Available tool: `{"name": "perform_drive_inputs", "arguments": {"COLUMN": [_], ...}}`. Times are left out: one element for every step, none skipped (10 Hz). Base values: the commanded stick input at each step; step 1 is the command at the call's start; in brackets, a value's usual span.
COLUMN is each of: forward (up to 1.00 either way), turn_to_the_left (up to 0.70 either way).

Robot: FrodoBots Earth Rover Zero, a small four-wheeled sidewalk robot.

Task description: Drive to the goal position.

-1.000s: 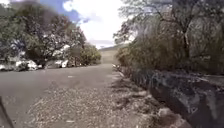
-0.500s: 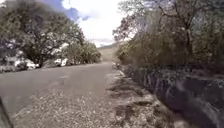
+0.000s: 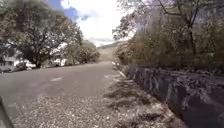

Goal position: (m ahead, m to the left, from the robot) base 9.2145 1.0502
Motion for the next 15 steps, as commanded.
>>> {"name": "perform_drive_inputs", "arguments": {"forward": [0.70, 0.70, 0.70, 0.70, 0.70, 0.70, 0.70, 0.70, 0.70, 0.70, 0.70, 0.70, 0.70, 0.70, 0.70], "turn_to_the_left": [0.00, 0.00, 0.00, 0.00, 0.00, 0.00, 0.00, 0.00, 0.00, 0.00, 0.00, 0.00, 0.00, 0.00, 0.00]}}
